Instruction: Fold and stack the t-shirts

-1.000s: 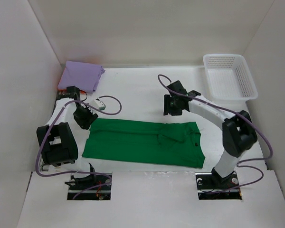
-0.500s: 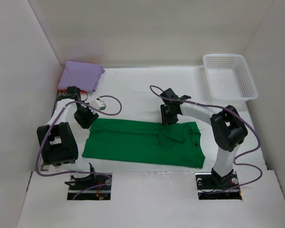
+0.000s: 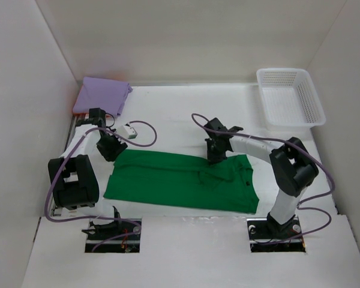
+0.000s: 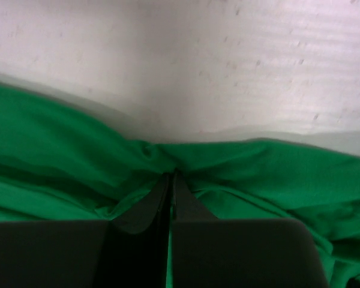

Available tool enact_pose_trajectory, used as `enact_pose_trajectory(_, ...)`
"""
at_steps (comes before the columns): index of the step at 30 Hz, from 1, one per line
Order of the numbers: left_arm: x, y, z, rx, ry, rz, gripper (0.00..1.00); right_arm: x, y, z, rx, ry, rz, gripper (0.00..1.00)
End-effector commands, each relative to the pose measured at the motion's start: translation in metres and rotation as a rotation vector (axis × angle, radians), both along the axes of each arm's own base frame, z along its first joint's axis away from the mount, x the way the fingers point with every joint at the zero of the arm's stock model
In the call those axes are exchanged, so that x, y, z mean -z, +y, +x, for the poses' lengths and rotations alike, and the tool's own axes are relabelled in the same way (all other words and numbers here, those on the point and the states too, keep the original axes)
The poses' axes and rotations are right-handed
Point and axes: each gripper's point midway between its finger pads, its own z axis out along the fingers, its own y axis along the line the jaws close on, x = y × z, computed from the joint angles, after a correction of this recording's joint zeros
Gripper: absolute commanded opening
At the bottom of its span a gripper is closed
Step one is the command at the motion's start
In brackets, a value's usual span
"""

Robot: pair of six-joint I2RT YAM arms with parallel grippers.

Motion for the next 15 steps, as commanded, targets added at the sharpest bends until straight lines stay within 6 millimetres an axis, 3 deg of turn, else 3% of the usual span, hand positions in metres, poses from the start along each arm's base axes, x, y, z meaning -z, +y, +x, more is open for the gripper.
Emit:
enact_pose_trajectory(1,-0.016,-0.002,0.015,-0.007,-0.062,0.002,0.44,-0.02,0.009,-0.017,-0.016,-0.016,0.032,0.0)
enact_pose_trajectory(7,-0.016,0.002,0.017,-0.008,-0.065,0.02,0.44,-0.039,0.014,-0.065,-0.069,0.026,0.041,0.04)
enact_pose_trajectory(12,-0.014,0.005,0.019,-0.011,-0.065,0.029,0.44,-0.036,0.014,-0.109,-0.145,0.124,0.022,0.1)
enact_pose_trajectory(15,-0.013,0.005,0.02,-0.005,-0.065,0.038,0.44,-0.032,0.02,-0.133,-0.222,0.183,0.019,0.19)
